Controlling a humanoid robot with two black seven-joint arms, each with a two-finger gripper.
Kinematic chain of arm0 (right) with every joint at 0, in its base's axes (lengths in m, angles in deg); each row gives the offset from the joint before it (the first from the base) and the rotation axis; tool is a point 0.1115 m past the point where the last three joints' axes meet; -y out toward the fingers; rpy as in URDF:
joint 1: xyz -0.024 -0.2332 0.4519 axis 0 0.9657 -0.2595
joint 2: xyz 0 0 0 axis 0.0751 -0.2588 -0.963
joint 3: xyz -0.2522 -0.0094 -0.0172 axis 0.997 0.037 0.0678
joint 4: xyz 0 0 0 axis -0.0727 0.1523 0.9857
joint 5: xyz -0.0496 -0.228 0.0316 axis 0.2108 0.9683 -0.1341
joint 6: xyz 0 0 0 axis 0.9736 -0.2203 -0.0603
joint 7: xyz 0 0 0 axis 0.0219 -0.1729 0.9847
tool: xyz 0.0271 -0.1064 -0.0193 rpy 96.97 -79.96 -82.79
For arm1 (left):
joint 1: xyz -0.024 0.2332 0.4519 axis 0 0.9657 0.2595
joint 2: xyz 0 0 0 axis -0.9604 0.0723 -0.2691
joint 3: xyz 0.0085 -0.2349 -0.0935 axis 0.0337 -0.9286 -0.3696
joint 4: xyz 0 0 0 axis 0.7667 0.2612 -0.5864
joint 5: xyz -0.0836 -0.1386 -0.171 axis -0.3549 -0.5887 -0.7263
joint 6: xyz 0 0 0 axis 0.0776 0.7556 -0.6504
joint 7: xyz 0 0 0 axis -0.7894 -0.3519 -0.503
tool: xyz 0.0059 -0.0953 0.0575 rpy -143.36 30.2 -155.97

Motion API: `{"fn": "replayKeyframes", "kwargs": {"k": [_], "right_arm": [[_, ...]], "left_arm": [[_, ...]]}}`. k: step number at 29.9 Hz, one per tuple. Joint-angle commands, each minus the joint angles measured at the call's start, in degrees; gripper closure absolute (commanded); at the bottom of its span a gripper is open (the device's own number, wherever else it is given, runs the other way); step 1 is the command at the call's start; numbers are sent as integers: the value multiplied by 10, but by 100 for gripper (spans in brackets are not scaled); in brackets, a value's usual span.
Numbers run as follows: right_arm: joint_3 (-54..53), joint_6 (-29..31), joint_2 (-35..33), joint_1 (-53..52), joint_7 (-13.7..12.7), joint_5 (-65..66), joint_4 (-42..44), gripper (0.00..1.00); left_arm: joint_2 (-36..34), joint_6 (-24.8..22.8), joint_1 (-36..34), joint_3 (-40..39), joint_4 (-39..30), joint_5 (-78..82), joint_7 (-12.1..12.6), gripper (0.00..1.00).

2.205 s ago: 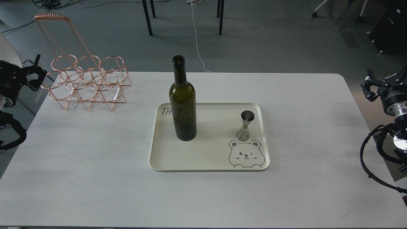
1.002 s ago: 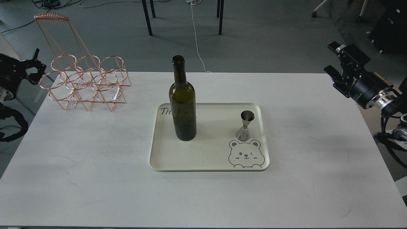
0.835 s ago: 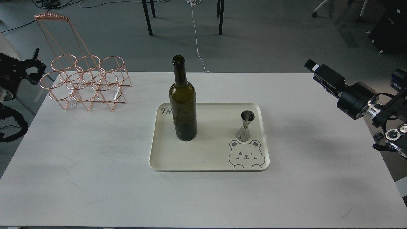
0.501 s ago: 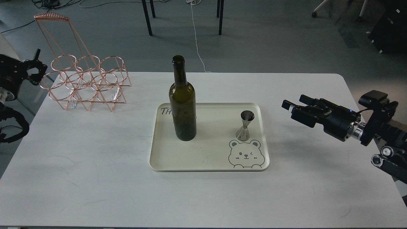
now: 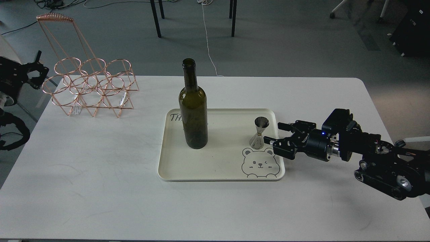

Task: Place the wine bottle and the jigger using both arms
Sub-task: 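Grasp the metal jigger on the tray with the right gripper, then lift the jigger and carry it off the tray away from the bottle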

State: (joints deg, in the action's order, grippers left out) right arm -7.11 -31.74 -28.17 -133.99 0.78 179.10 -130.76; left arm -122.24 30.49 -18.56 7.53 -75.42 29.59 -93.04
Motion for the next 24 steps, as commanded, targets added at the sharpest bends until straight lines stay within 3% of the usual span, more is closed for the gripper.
{"fn": "replayKeyframes", "kwargs": {"k": [1,8,19,21,24], "right_arm": [[12,0,34,-13,0,0,30,23],[13,-1,78,-20,0,0,73,42],[14,-3,84,-29,0,0,74,94],[14,-8,84,-29,0,0,74,99],[14,-26,84,-30,0,0,72,99]], "left_arm": [[-1,0,-1,0,1,0,0,2],[-2,0,-1,0,7,0,0,2],[-3,0,-6,0,7,0,0,2],[-3,0,-9,0,7,0,-1,2],[-3,0,-9,0,7,1,0,2]]}}
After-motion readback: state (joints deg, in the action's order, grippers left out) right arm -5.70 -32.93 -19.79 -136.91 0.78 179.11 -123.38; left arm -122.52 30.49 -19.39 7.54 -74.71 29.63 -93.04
